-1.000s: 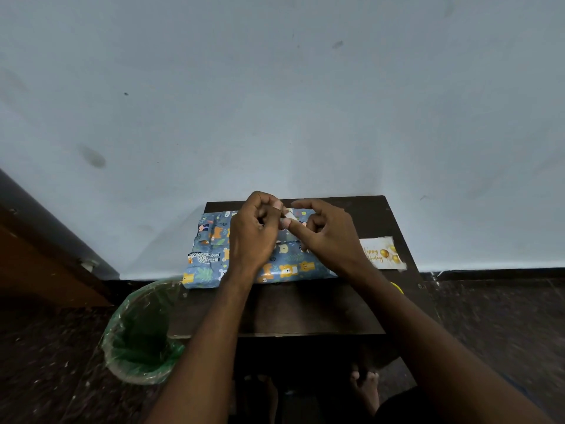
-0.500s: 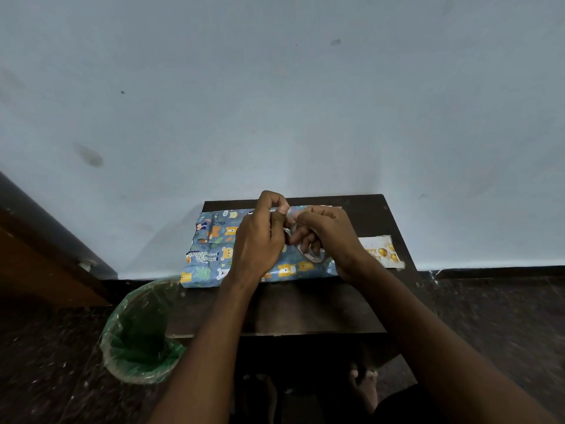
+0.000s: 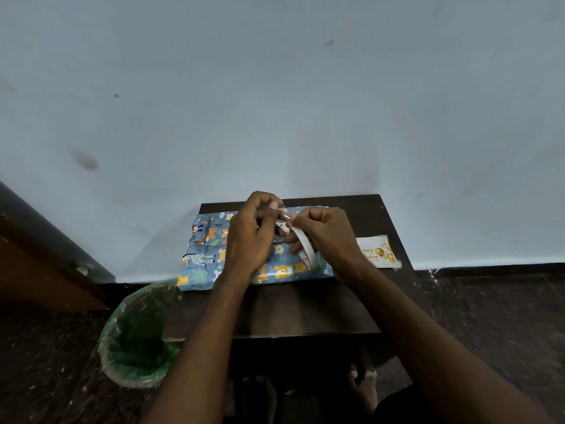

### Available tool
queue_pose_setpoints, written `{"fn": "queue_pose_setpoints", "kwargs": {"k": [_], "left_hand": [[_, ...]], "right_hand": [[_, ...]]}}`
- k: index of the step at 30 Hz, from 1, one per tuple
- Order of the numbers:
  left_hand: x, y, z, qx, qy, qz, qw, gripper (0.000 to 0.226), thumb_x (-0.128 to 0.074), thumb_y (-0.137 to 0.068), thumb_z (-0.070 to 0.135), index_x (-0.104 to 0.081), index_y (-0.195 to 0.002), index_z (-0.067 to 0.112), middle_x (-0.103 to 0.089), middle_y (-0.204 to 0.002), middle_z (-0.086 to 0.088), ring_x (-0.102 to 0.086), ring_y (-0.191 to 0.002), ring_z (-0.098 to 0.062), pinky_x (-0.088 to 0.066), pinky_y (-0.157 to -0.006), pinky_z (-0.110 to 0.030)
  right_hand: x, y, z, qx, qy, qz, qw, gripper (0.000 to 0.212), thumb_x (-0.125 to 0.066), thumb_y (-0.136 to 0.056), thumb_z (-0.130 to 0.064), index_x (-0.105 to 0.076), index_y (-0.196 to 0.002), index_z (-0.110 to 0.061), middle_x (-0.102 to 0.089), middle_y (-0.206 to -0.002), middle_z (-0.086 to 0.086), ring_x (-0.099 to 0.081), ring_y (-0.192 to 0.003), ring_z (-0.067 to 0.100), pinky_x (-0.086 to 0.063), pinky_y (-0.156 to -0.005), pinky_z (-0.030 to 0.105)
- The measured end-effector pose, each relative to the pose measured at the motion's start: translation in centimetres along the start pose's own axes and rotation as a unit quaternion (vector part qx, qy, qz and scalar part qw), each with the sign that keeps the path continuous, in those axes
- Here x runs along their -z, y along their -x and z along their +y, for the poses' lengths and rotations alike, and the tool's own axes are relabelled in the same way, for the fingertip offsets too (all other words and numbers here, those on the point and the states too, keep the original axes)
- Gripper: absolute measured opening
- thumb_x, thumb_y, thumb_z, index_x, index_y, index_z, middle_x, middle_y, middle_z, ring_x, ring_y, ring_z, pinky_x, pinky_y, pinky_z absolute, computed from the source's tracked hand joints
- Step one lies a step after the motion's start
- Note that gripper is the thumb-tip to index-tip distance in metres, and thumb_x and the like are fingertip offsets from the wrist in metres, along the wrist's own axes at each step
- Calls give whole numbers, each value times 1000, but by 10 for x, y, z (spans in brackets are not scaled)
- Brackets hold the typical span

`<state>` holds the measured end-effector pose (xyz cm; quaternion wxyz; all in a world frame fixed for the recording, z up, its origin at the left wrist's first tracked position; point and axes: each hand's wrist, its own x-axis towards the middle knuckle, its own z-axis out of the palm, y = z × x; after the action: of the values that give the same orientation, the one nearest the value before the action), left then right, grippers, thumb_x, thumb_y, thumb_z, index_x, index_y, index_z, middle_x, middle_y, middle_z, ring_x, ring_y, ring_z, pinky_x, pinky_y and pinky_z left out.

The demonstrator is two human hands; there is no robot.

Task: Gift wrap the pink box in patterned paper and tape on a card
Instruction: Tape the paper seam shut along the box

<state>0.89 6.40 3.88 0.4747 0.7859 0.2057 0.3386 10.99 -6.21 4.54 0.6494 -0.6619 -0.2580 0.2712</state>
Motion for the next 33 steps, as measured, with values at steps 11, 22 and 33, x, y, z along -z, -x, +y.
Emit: {"fn": "queue_pose_setpoints", "kwargs": {"k": [11,22,33], "left_hand": [[0,-3,0,99,82,-19,991,32,-57,-106,9,-67,-133,22,-82,-100,1,-79,-79,-24,-58,-69,-36],[-1,-5,-2,194,202,-130,951,38,-62,-84,29,-81,-116,23,-80,-108,-2,-70,-103,-18,-55,-96,-44],[-13,-1,-1,215,237,-49,946,17,-72,-98,23,-83,-105,13,-79,-93,-7,-72,-86,-16,-57,-86,-39]], "right_hand": [[-4,-2,8,118,79,47,989,21,-70,-95,-24,-77,-76,-16,-74,-68,7,-70,-64,36,-59,-68,60],[-2,3,2,68,-13,59,996,20,-70,-100,-16,-77,-87,-1,-76,-73,16,-71,-58,29,-60,-61,38],[-5,4,1,48,-29,64,996,31,-73,-98,-26,-76,-78,-2,-74,-70,18,-69,-57,31,-59,-59,36]]}}
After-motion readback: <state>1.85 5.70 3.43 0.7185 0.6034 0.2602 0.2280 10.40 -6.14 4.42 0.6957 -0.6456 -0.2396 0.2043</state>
